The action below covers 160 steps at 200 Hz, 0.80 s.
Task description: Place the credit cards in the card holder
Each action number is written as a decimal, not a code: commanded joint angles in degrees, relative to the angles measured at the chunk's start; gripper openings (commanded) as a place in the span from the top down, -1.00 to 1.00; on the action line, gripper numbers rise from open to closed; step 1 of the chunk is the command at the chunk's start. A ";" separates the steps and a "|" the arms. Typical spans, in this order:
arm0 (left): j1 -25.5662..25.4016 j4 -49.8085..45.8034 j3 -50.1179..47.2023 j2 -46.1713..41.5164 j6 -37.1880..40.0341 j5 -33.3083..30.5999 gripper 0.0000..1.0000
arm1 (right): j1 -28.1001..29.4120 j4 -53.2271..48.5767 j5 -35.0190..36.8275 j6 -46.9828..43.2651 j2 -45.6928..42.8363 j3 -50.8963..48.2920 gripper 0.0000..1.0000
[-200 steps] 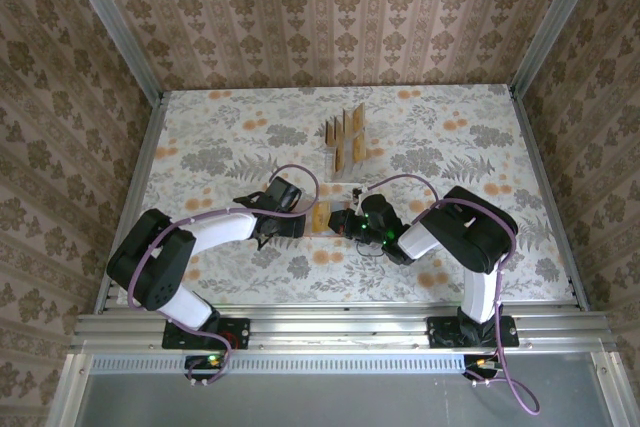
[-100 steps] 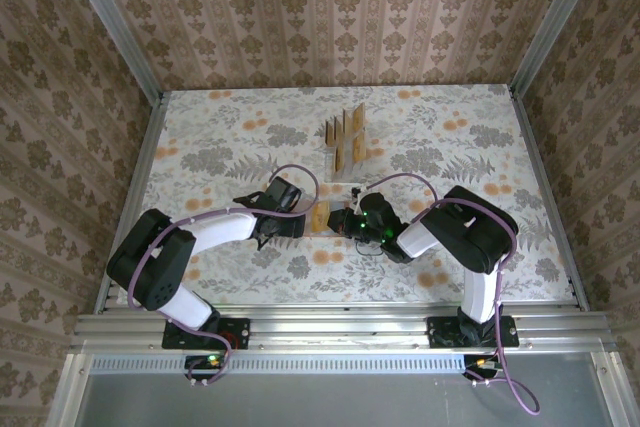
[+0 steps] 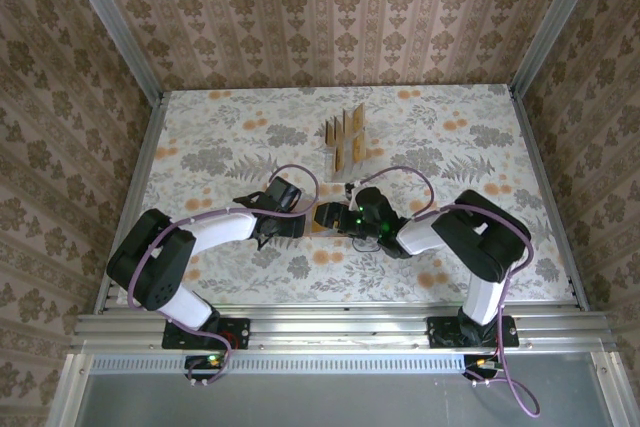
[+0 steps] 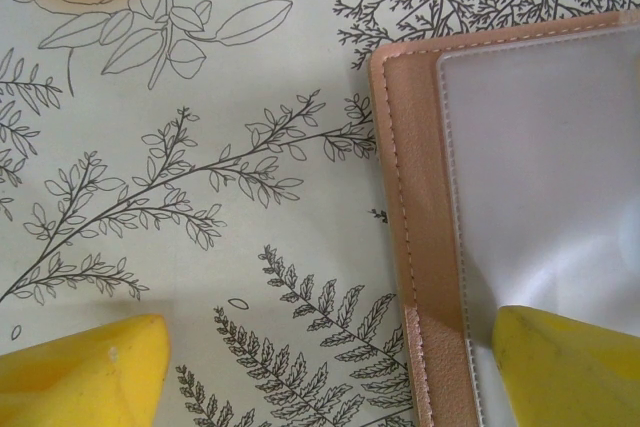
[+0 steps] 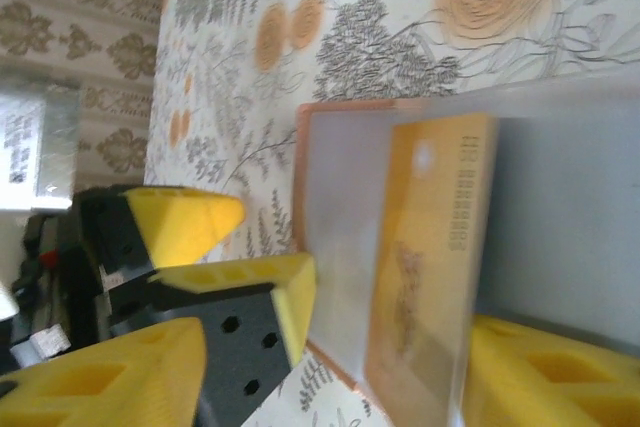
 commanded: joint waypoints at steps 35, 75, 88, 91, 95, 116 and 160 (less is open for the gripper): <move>0.00 -1.11 -1.85 -0.50 -0.38 0.29 -0.70 | -0.08 -20.67 3.35 -6.25 -4.60 2.97 -0.69; 0.16 0.24 -1.54 -0.14 -0.38 1.20 -0.70 | -0.09 -27.73 3.93 -9.25 -6.84 6.11 -0.74; 0.14 0.45 -1.19 -0.15 -0.35 1.30 -0.70 | -0.32 -29.20 4.17 -9.63 -7.16 6.69 -0.74; 0.25 0.51 -1.14 -0.16 -0.28 1.22 -0.70 | -0.41 -29.51 4.23 -9.79 -7.32 6.79 -0.74; 0.24 0.54 -1.11 -0.27 -0.23 1.21 -0.70 | -0.50 -29.91 4.34 -9.87 -7.51 6.88 -0.73; 0.72 0.80 -0.84 -0.96 -0.14 1.64 -0.70 | -1.28 -32.40 4.92 -10.98 -9.18 7.48 -0.66; 2.37 1.42 -0.56 -2.95 0.13 2.85 -0.71 | -1.69 -46.49 9.17 -16.31 -10.99 13.83 -0.27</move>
